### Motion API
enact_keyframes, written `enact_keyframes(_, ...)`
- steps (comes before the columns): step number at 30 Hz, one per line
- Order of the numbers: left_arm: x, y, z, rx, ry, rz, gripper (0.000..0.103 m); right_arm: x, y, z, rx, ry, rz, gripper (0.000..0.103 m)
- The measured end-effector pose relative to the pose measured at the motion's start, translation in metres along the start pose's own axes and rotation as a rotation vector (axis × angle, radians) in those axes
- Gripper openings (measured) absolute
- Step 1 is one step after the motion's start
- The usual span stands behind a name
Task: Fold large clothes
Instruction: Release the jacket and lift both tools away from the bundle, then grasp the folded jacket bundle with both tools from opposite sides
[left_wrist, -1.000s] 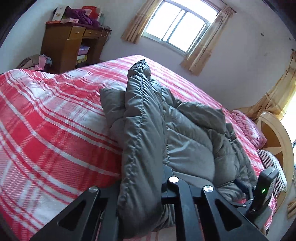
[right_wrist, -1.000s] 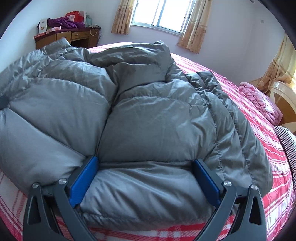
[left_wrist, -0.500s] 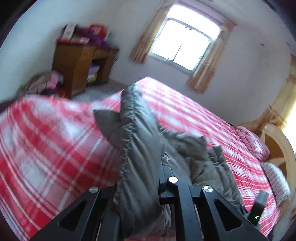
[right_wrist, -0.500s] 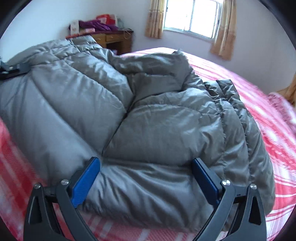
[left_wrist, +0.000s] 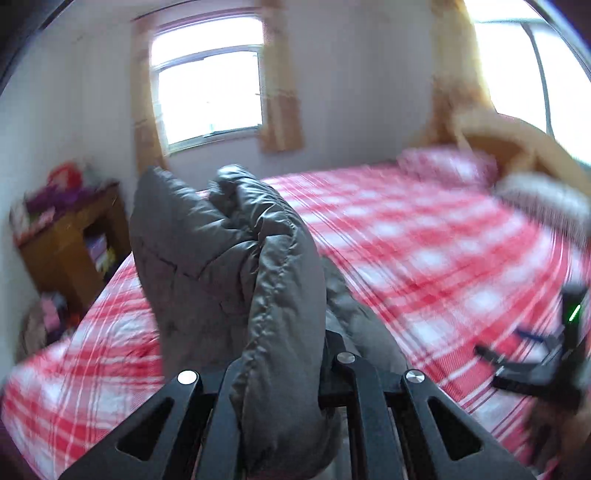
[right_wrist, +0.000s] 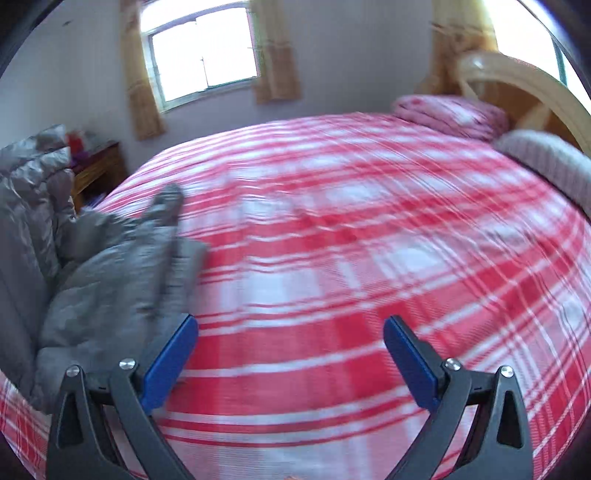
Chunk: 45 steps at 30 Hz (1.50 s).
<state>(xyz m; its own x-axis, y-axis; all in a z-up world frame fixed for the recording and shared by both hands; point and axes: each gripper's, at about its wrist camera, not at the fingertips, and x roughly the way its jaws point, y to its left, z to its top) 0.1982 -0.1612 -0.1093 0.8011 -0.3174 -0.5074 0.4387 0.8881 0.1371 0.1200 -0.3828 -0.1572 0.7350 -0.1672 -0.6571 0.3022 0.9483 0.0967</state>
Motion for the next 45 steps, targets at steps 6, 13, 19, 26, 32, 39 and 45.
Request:
enact_keyframes(6, 0.054, -0.089, -0.033, 0.236, 0.082, -0.017, 0.007, 0.015, -0.030, -0.016, 0.056, 0.041, -0.049, 0.102)
enact_keyframes(13, 0.022, -0.115, -0.029, 0.394, 0.017, 0.120, 0.024, 0.018, -0.036, -0.015, 0.084, 0.069, -0.026, 0.102)
enact_keyframes(19, -0.053, -0.076, 0.005, 0.269, -0.110, 0.069, 0.094, 0.021, -0.038, -0.009, 0.076, 0.076, -0.044, 0.099)
enact_keyframes(26, -0.009, 0.067, 0.024, -0.093, 0.049, 0.388, 0.095, -0.004, -0.007, 0.045, 0.020, 0.034, -0.076, 0.082)
enact_keyframes(32, 0.045, 0.165, 0.008, -0.405, 0.158, 0.542, 0.095, -0.030, 0.113, 0.133, -0.139, -0.053, 0.034, 0.080)
enact_keyframes(39, 0.077, 0.178, 0.005, -0.571, 0.177, 0.472, 0.095, 0.022, 0.226, 0.177, -0.133, -0.034, 0.115, 0.079)
enact_keyframes(45, 0.107, 0.160, 0.016, -0.551, 0.180, 0.383, 0.095, 0.087, 0.211, 0.134, -0.152, 0.026, 0.031, 0.074)
